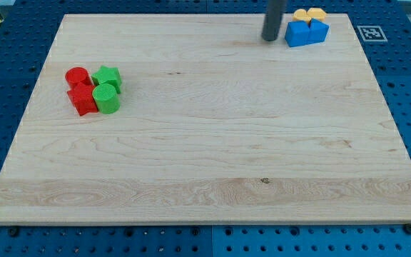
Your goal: Point your arm at the yellow heart
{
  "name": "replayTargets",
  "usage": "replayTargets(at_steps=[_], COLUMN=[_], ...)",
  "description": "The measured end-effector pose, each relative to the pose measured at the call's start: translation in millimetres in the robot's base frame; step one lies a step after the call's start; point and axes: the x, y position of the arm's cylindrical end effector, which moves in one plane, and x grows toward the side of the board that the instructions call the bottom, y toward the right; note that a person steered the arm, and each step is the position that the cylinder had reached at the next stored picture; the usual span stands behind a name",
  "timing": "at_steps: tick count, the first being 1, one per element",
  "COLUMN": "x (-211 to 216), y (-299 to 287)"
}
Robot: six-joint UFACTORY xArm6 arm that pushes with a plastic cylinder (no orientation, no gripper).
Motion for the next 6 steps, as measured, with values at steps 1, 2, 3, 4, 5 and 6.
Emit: replayTargets(at_steps=[1, 2, 3, 4, 5, 6], x=[-16.8, -65.1, -70.7, -71.7, -72.9, -71.9], y=[-66.2, -57.0, -27.4, 50.5, 80.5, 106.2])
